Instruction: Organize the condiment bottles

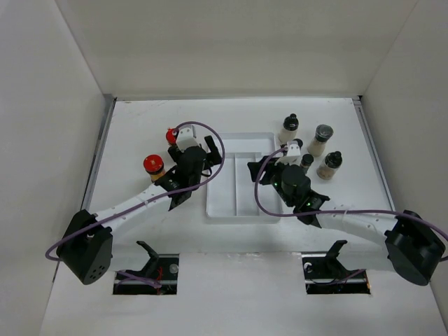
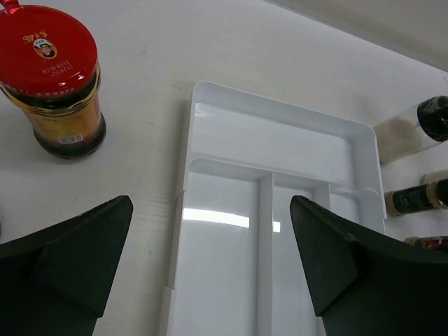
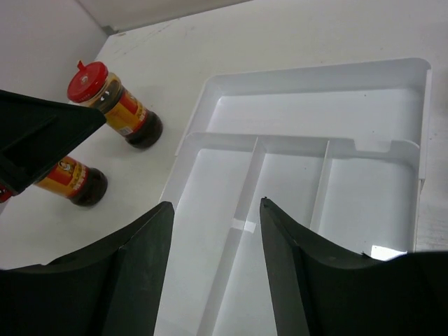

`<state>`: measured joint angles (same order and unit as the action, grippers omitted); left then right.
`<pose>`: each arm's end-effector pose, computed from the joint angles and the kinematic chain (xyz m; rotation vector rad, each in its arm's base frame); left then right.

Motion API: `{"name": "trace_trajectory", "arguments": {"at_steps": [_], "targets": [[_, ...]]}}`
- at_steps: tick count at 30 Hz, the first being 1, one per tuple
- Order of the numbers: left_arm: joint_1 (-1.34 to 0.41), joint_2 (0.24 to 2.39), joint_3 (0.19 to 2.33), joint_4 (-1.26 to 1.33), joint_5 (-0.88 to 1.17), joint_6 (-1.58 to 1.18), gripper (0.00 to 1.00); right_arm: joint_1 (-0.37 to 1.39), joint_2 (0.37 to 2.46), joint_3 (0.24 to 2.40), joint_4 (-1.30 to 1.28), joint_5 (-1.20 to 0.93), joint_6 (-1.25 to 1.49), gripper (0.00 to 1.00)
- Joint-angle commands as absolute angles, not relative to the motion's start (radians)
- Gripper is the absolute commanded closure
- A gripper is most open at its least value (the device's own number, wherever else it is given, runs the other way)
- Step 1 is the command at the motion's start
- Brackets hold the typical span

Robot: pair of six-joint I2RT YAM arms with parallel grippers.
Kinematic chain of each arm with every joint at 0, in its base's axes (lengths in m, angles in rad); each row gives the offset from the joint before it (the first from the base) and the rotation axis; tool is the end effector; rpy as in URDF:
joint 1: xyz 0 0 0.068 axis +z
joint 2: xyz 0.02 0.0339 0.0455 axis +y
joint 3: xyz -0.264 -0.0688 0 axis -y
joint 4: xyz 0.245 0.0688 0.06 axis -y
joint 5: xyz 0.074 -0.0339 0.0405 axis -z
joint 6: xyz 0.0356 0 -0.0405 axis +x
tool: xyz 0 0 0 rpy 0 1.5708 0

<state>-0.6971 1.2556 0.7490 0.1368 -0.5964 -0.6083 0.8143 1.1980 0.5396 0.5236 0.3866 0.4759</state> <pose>0.2260 -0.1631 0.2607 -0.3063 1.8617 -0.3171 0.1885 0.1801 0.2425 0.0003 1.7362 0.6312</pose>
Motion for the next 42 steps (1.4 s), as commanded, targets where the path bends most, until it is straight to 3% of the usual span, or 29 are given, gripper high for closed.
{"name": "trace_trajectory", "arguments": {"at_steps": [1,7,9,13,17,19,20,21,22,23,25,27,29,33,42], "targets": [[-0.702,1.252,0.793,0.153,-0.615,-0.568,0.00,0.824,1.204,0.543,0.595,0.410,0.466,0.40],[-0.705,1.243,0.802,0.156,-0.627,-0.508,0.00,0.824,1.200,0.540,0.589,0.410,0.466,0.47],[-0.703,1.238,0.810,0.152,-0.638,-0.482,0.00,0.824,1.193,0.541,0.586,0.410,0.466,0.55],[-0.679,1.217,0.839,0.121,-0.724,-0.421,0.00,0.824,1.206,0.546,0.568,0.410,0.474,0.88],[-0.634,1.201,0.857,0.127,-0.738,-0.345,0.00,0.824,1.203,0.557,0.538,0.414,0.477,0.93],[-0.605,1.198,0.859,0.130,-0.715,-0.328,0.02,0.824,1.215,0.558,0.537,0.413,0.480,0.89],[-0.588,1.195,0.859,0.130,-0.706,-0.328,0.15,0.824,1.221,0.560,0.540,0.414,0.477,0.85],[-0.573,1.193,0.859,0.129,-0.704,-0.333,0.35,0.824,1.224,0.561,0.540,0.414,0.476,0.79],[-0.558,1.195,0.864,0.120,-0.706,-0.337,0.45,0.824,1.227,0.561,0.543,0.414,0.476,0.72],[-0.541,1.200,0.868,0.112,-0.703,-0.341,0.46,0.824,1.233,0.561,0.549,0.414,0.477,0.65],[-0.510,1.225,0.890,0.075,-0.695,-0.351,0.38,0.824,1.242,0.560,0.557,0.410,0.480,0.54],[-0.473,1.275,0.919,0.049,-0.690,-0.362,0.24,0.824,1.246,0.563,0.557,0.405,0.476,0.45],[-0.444,1.327,0.951,0.035,-0.667,-0.365,0.15,0.824,1.255,0.563,0.561,0.405,0.472,0.40],[-0.401,1.387,0.989,0.031,-0.597,-0.374,0.10,0.824,1.270,0.571,0.563,0.387,0.469,0.36],[-0.347,1.543,1.087,0.015,-0.532,-0.379,0.10,0.823,1.266,0.565,0.569,0.370,0.479,0.27]]}}
